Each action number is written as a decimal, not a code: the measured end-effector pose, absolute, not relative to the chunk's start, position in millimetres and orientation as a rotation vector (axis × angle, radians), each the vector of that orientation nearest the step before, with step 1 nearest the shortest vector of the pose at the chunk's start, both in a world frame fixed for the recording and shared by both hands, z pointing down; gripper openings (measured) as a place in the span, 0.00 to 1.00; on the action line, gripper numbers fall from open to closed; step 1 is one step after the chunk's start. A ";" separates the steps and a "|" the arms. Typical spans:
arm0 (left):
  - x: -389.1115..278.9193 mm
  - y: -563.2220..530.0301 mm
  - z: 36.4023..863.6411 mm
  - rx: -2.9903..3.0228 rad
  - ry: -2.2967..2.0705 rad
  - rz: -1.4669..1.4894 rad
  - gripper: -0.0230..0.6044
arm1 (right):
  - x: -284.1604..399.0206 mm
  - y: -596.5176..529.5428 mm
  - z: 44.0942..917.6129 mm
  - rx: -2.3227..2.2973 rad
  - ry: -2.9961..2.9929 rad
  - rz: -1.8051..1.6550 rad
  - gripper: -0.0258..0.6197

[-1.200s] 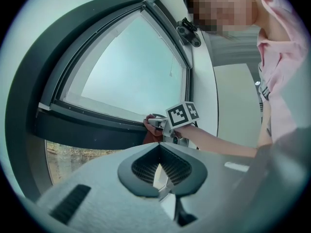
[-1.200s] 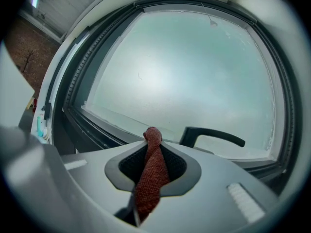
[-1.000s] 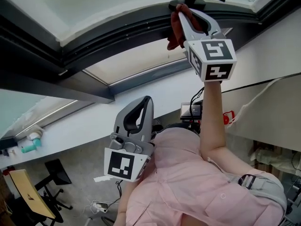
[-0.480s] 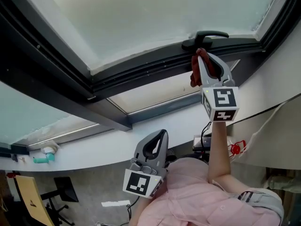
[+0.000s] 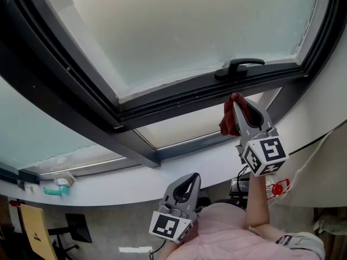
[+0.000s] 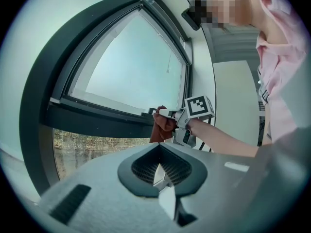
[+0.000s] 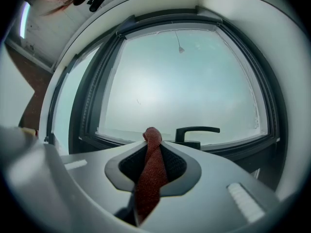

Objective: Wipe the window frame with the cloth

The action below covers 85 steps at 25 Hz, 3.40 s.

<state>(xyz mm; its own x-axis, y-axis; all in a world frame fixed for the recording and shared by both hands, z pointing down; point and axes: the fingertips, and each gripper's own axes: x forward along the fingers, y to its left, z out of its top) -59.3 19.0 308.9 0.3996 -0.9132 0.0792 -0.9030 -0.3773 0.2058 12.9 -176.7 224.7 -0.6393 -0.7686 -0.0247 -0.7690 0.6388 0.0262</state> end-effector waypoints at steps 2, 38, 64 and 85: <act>-59.5 24.1 311.3 2.433 -1.612 -0.076 0.03 | 14.0 -170.0 225.4 -1.315 2.841 0.035 0.14; -198.3 71.1 294.6 2.377 -1.743 -0.147 0.03 | -227.1 -79.4 186.9 -0.840 2.943 0.075 0.14; -222.3 19.6 287.9 2.423 -1.650 -0.192 0.03 | -316.8 -95.9 240.2 -0.875 3.225 0.637 0.14; -212.3 22.0 296.2 2.395 -1.631 -0.182 0.03 | -297.1 -104.0 244.6 -0.943 3.222 0.496 0.14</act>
<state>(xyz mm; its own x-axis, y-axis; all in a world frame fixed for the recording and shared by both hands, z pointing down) -212.3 22.0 296.2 0.3703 -0.9284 0.0303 -0.8988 -0.3499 0.2642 -297.1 -104.0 244.6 -0.8163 -0.5560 0.1567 -0.4831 0.8058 0.3426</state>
